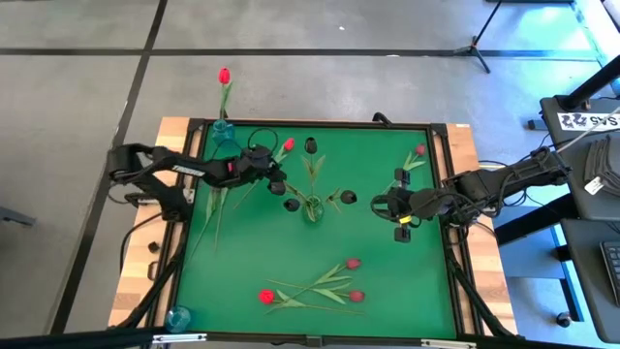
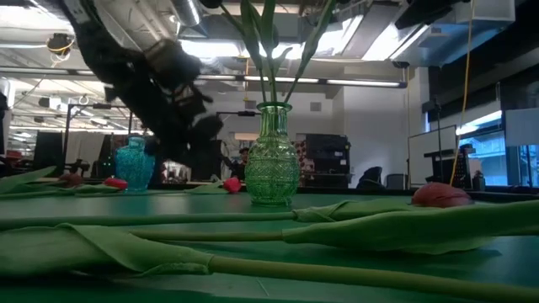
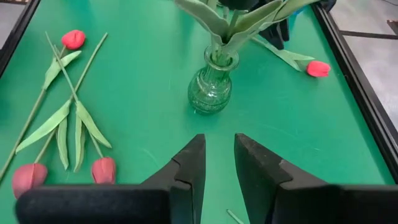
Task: Sort flowers into vase by color
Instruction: Put the red tulip into the top blue vase
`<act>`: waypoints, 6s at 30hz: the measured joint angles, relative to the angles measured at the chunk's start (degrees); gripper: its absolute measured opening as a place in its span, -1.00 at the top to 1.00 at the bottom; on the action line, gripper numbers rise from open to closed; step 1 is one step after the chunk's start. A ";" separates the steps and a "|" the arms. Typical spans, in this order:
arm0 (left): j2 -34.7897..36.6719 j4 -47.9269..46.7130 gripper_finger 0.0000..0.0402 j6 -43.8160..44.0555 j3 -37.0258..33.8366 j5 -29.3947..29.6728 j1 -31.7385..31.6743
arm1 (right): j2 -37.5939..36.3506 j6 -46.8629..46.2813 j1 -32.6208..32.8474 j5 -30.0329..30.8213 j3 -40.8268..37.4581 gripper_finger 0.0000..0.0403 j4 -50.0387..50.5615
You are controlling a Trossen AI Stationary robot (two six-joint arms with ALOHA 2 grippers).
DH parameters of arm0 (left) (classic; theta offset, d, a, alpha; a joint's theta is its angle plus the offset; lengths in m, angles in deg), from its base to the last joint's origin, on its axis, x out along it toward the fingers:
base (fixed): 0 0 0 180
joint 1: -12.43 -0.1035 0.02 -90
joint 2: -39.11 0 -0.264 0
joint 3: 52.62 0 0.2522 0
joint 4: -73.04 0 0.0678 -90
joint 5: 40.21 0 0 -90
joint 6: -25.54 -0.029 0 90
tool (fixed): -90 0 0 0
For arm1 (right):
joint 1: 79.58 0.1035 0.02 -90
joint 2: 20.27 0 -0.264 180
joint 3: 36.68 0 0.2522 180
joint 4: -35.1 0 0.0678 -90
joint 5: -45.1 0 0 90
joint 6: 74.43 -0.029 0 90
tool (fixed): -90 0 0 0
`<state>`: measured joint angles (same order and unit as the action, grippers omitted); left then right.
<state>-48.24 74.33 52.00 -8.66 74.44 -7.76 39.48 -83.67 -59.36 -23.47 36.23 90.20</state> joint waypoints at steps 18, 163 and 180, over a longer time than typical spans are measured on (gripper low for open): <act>-7.45 2.27 0.11 0.24 2.13 -3.23 -7.15 | 0.00 -1.68 0.00 1.57 0.00 0.58 0.56; 8.98 62.53 0.98 -43.67 -1.40 13.14 -34.00 | 0.02 -0.93 -6.38 7.43 0.04 0.58 -10.83; 16.29 44.30 0.76 -46.51 -1.40 28.08 -26.30 | 0.02 -0.98 -6.38 5.49 0.04 0.58 -10.81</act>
<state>-31.95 118.63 5.50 -10.06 102.52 -34.06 39.50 -84.65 -65.74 -17.98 36.28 79.39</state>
